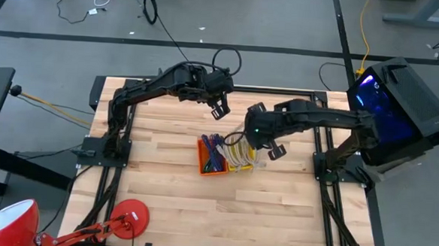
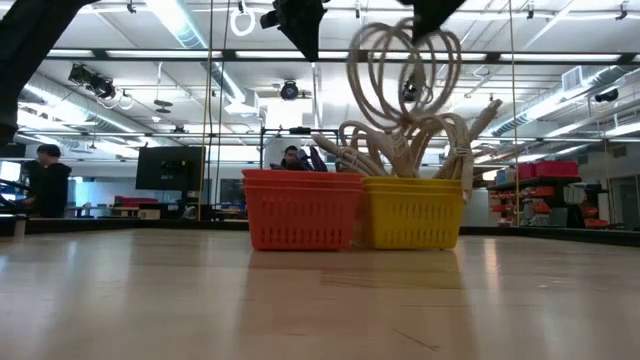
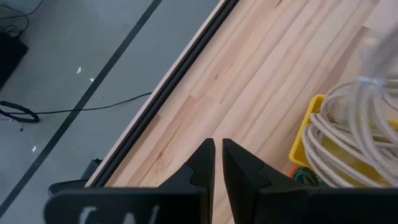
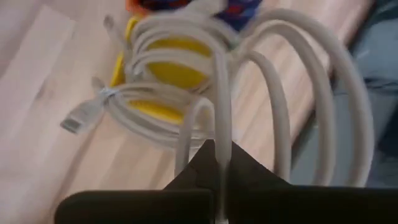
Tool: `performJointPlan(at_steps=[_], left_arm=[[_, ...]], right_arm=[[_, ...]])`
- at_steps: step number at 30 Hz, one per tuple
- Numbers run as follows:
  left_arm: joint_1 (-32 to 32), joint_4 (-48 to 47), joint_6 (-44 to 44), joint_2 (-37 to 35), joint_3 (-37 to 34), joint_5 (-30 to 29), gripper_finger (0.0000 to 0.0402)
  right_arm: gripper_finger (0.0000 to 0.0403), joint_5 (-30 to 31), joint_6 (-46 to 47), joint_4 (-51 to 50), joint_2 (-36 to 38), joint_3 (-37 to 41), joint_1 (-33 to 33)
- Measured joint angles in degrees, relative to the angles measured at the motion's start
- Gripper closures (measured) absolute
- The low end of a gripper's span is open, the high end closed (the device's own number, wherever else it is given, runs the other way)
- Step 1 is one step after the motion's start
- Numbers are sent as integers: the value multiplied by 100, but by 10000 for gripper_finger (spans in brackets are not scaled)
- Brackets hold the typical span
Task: Pick & Place USB Port
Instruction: Put the brown HDMI cable into the yellow basket
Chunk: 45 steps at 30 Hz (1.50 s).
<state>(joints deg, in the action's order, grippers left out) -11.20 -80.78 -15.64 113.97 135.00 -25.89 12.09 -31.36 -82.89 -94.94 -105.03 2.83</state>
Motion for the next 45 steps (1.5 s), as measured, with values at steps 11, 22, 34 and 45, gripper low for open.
performJointPlan(at_steps=[11, 22, 34, 45], left_arm=[[-52, 3, -15, 0, 0, 1, 367], [-63, 70, -13, 0, 0, 0, 367], [-43, -10, -20, 0, 0, 58, 367], [-44, -8, -24, 0, 0, 66, 367]], right_arm=[[401, -183, -267, -83, -176, -238, 166], [401, -173, -335, -186, -507, -238, 492], [401, -258, 116, -675, -501, -224, 450], [376, -308, 45, -700, -497, -211, 282]])
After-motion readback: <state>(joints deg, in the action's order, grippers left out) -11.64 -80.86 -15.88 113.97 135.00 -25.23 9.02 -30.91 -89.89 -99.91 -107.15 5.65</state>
